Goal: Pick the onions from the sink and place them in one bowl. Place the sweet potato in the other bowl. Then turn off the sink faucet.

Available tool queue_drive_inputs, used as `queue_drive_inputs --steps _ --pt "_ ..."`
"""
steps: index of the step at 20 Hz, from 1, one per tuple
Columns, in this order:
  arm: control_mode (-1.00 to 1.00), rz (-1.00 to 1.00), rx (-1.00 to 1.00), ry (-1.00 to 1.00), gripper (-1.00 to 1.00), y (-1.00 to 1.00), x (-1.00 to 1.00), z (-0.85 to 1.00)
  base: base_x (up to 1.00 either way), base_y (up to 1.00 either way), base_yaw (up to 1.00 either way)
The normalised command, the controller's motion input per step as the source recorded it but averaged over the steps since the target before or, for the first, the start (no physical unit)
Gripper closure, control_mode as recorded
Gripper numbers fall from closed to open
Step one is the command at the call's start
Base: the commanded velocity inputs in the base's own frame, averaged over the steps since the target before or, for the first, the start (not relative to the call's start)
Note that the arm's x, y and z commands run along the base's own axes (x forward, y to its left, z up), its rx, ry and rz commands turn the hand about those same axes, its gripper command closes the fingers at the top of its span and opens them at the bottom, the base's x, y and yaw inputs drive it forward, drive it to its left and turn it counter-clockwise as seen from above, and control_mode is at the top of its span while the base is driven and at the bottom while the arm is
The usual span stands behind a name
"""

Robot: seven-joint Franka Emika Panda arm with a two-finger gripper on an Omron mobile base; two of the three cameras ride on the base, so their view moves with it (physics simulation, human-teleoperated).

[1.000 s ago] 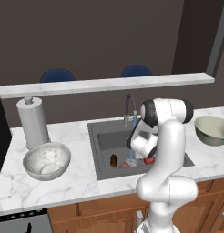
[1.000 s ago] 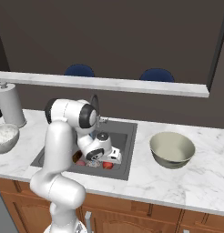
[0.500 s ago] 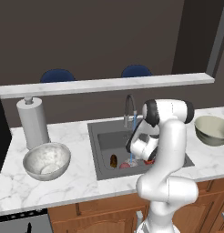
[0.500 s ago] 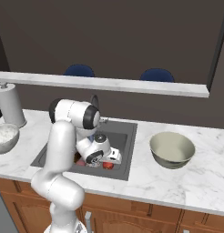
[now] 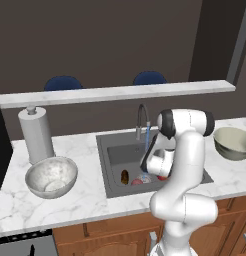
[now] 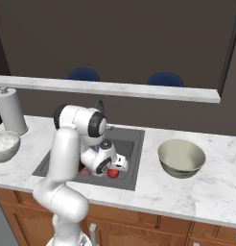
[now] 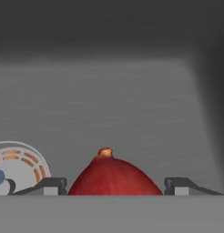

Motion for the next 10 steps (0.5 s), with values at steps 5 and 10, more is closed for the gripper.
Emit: queue_drive_inputs --steps 5,10 --pt "-1.00 0.00 0.00 0.00 1.00 0.00 0.00 0.01 0.00 0.00 0.00" --pt "-1.00 0.00 0.00 0.00 1.00 0.00 0.00 0.20 0.00 0.00 0.00"
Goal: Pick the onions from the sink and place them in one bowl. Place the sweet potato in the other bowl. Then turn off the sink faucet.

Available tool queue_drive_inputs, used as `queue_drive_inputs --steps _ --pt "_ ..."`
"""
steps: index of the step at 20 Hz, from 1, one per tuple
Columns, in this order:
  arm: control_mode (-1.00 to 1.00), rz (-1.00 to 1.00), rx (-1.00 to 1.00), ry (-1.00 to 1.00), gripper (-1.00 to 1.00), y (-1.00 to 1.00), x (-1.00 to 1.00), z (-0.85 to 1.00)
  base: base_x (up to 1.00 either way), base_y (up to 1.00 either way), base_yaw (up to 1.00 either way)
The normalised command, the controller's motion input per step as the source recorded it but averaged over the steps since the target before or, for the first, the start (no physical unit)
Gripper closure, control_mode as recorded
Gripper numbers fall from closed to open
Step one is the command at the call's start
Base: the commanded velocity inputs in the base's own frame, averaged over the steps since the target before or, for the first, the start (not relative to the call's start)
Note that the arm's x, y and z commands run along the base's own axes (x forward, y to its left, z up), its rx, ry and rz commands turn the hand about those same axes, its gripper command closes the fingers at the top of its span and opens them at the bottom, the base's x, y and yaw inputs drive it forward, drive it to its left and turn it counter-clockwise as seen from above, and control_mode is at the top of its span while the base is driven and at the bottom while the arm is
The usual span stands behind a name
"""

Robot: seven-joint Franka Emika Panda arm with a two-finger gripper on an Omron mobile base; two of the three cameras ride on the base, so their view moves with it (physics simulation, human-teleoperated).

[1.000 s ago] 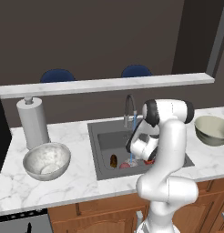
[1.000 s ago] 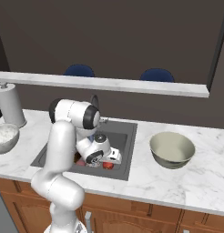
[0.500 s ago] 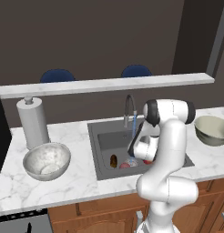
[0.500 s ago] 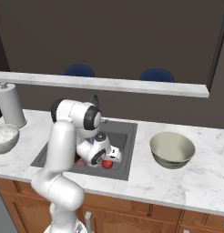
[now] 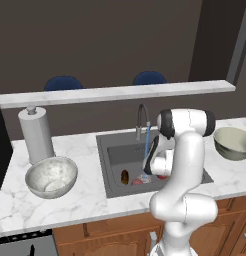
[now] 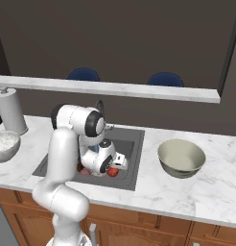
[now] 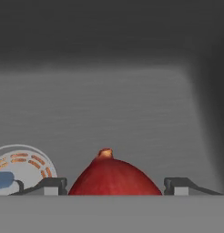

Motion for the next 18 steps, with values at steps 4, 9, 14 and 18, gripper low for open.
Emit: queue_drive_inputs --steps 4,9,14,18 --pt "-1.00 0.00 0.00 0.00 1.00 0.00 0.00 0.39 0.00 0.00 0.00" --pt "-1.00 0.00 0.00 0.00 1.00 0.00 0.00 0.47 0.00 0.00 0.00" --pt "-1.00 0.00 0.00 0.00 1.00 0.00 0.00 0.45 0.00 0.00 0.00" --pt "-1.00 0.00 0.00 0.00 1.00 -0.01 0.00 0.52 0.00 0.00 0.00"
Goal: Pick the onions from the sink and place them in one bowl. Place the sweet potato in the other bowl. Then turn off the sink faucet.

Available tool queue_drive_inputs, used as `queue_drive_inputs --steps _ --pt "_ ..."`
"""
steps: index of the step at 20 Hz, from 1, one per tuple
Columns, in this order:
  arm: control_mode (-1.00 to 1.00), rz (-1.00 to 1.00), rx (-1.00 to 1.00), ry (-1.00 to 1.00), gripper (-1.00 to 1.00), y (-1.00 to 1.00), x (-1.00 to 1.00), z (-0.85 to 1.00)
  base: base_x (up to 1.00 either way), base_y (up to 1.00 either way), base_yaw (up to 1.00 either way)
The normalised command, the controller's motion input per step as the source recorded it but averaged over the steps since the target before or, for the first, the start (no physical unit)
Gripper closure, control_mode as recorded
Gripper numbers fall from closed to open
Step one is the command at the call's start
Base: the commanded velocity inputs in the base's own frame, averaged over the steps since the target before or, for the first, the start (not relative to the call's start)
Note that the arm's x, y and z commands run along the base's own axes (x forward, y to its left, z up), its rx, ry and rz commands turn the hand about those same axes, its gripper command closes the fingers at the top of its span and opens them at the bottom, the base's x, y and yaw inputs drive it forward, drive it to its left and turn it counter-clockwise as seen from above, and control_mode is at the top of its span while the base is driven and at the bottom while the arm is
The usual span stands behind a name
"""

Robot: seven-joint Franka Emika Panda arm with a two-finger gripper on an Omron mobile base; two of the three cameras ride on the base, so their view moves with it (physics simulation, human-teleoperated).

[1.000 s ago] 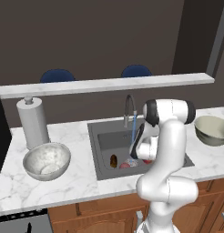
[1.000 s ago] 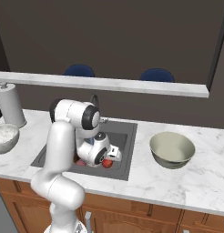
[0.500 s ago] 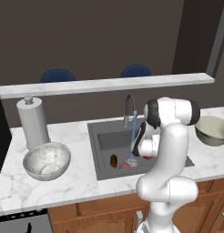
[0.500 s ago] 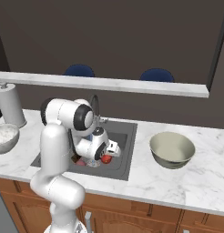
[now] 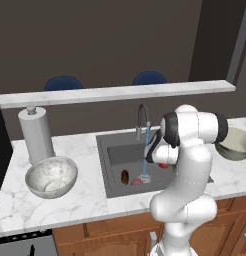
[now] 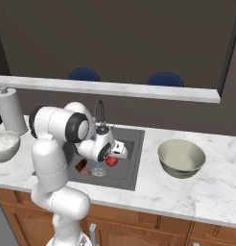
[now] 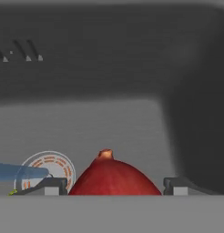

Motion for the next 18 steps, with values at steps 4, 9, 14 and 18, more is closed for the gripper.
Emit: queue_drive_inputs --steps 4,9,14,18 --pt "-1.00 0.00 0.00 0.01 1.00 0.00 0.00 0.65 0.00 0.00 0.00" --pt "-1.00 0.00 0.00 0.02 1.00 0.00 0.00 0.64 0.00 0.00 0.00" --pt "-1.00 0.00 0.00 0.00 1.00 0.00 -0.05 0.70 0.00 0.00 0.00" --pt "-1.00 0.00 0.00 0.00 1.00 0.00 -0.14 0.69 0.00 0.00 0.00"
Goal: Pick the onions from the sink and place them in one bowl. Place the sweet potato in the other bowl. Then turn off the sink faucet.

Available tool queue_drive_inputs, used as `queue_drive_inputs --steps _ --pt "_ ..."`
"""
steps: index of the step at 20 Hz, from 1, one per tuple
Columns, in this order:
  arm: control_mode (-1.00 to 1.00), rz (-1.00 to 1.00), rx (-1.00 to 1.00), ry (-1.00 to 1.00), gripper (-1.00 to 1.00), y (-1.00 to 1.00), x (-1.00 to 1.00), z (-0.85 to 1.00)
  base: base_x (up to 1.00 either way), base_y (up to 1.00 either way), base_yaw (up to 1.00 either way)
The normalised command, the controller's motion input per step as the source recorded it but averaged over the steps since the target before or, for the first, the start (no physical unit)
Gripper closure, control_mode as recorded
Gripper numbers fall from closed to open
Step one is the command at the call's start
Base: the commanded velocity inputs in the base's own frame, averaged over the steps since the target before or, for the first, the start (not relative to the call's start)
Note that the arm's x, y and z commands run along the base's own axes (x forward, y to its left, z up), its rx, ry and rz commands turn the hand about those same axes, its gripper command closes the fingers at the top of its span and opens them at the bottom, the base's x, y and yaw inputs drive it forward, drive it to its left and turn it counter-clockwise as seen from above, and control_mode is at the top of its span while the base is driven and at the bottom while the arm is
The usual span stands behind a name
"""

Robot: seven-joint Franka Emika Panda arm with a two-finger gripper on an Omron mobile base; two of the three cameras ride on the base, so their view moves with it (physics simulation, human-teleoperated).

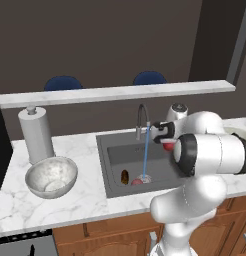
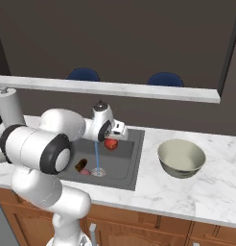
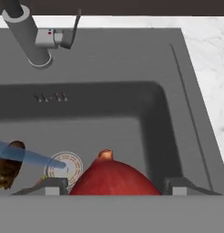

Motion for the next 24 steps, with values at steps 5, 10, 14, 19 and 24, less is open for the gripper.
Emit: queue_drive_inputs --steps 5,10,14,19,24 --pt "-1.00 0.00 0.00 0.00 1.00 0.00 -0.24 0.65 0.00 0.00 0.00" --pt "-1.00 0.00 0.00 0.00 1.00 0.00 -0.20 0.65 0.00 0.00 0.00" --pt "-1.00 0.00 0.00 0.00 1.00 -0.01 -0.23 0.53 0.00 0.00 0.00" --pt "-1.00 -0.01 0.00 0.00 1.00 -0.23 -0.13 0.34 0.00 0.00 0.00" --pt "-1.00 -0.02 0.00 0.00 1.00 -0.41 -0.07 0.28 0.00 0.00 0.00"
